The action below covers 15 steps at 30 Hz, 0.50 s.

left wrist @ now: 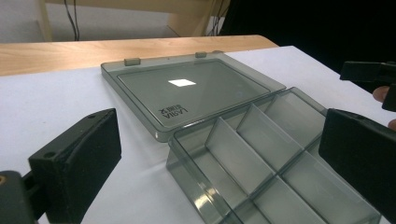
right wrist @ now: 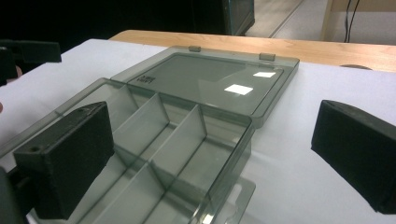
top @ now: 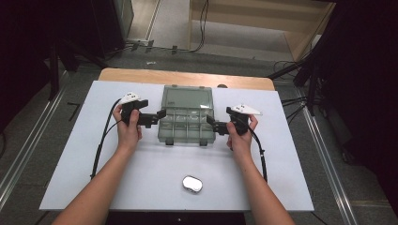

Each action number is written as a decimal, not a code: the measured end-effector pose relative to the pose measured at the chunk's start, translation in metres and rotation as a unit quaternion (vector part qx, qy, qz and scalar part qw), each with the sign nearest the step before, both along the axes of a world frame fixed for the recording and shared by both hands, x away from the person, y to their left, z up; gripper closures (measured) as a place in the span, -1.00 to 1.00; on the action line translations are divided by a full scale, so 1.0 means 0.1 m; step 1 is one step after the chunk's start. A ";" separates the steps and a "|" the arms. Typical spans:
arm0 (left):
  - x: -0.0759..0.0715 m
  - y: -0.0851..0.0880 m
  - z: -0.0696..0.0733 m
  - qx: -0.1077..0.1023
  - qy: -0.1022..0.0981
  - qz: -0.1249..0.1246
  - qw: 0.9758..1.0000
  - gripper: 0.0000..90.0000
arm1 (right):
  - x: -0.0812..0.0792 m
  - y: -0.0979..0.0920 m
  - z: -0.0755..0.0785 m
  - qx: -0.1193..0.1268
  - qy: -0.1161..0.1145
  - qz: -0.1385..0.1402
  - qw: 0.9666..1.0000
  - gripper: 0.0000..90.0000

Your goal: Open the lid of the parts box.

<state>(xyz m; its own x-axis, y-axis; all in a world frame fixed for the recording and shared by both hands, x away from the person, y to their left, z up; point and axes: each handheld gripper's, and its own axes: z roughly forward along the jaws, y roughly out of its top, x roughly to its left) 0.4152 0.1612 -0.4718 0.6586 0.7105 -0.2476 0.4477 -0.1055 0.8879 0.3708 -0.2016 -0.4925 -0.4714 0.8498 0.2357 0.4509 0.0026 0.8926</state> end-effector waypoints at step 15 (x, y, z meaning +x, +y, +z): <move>-0.33 0.14 0.03 0.014 -0.032 -0.019 0.999 -1.00 | -0.28 -0.08 0.03 0.001 -0.013 0.005 1.000 -1.00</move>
